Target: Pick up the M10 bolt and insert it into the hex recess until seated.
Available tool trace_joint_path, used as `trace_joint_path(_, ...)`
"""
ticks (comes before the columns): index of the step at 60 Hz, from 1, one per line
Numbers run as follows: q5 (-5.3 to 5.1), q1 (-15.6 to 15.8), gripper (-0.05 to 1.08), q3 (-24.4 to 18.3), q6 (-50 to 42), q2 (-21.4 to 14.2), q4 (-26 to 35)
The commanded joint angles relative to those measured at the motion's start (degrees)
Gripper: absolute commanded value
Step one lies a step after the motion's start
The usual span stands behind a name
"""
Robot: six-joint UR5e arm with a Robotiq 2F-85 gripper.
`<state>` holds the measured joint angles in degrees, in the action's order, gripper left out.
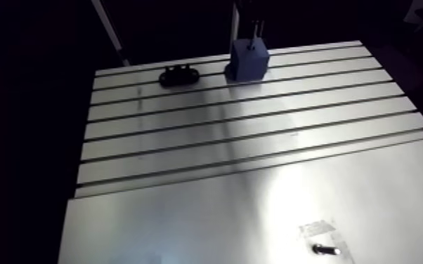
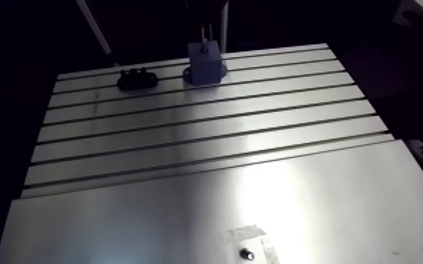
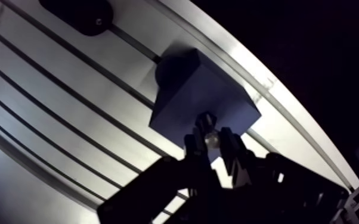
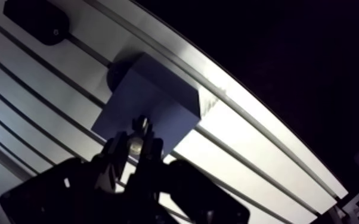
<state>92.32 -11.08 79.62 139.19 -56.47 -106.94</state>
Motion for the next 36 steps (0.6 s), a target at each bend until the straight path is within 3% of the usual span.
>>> trace_joint_path(1,-0.08,0.00,0.76,0.46,-0.01,-0.07,-0.98)
trace_joint_path(3,-0.08,0.00,0.58,0.72,-0.02,-0.23,-1.68)
trace_joint_path(6,-0.08,0.00,0.50,0.97,-0.08,-0.25,-1.88)
trace_joint_path(7,-0.08,0.00,0.37,1.16,-0.17,-0.32,-2.06)
trace_joint_path(8,-0.08,0.00,0.37,1.16,-0.17,-0.32,-2.06)
trace_joint_path(9,-0.01,0.00,0.19,1.26,-0.03,-0.48,-2.09)
trace_joint_path(10,-0.01,0.00,0.19,1.26,-0.03,-0.48,-2.09)
trace_joint_path(11,0.00,0.00,0.03,1.50,-0.16,-0.58,-2.17)
trace_joint_path(12,0.00,0.00,0.01,1.69,-0.25,-0.67,-2.18)
trace_joint_path(36,-0.41,-0.79,0.00,1.63,-2.67,-1.53,-3.68)
